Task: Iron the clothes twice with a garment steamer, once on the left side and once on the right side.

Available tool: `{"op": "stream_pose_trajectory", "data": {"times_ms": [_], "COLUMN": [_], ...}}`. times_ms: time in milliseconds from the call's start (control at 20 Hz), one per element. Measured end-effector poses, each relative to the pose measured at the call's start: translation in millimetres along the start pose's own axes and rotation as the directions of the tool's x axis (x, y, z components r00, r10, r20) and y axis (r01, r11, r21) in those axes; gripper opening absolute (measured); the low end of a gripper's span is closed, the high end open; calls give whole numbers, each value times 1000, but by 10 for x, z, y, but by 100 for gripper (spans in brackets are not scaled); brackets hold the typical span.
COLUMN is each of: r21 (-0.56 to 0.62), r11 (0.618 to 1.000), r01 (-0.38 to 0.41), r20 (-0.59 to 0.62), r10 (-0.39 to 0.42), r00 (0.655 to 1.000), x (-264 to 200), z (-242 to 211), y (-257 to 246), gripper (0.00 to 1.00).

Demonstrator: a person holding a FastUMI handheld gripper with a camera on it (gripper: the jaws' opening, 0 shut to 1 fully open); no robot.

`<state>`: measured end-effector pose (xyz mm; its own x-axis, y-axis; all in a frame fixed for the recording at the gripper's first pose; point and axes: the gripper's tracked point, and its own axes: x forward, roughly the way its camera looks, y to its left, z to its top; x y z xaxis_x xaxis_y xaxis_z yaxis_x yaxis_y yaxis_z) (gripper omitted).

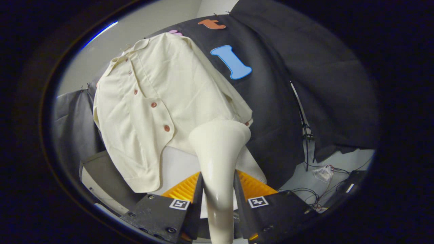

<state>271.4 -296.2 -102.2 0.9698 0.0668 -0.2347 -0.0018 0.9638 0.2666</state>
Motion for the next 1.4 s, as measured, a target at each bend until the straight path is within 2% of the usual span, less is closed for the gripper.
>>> {"op": "stream_pose_trajectory", "data": {"times_ms": [200, 500, 850, 1100, 1400], "r21": [30, 13, -197, -333, -395], "r11": [999, 997, 976, 938, 913], "r01": [-30, -73, -89, -91, -100], "r20": [51, 178, 230, 183, 218], "r10": [29, 70, 134, 159, 198], "r00": [998, 982, 964, 970, 956], "x": [-367, -1063, -1555, -1625, -1715], "z": [249, 703, 1009, 849, 710], "y": [252, 787, 1678, 2390, 3241], "gripper": [48, 47, 47, 47, 47]}}
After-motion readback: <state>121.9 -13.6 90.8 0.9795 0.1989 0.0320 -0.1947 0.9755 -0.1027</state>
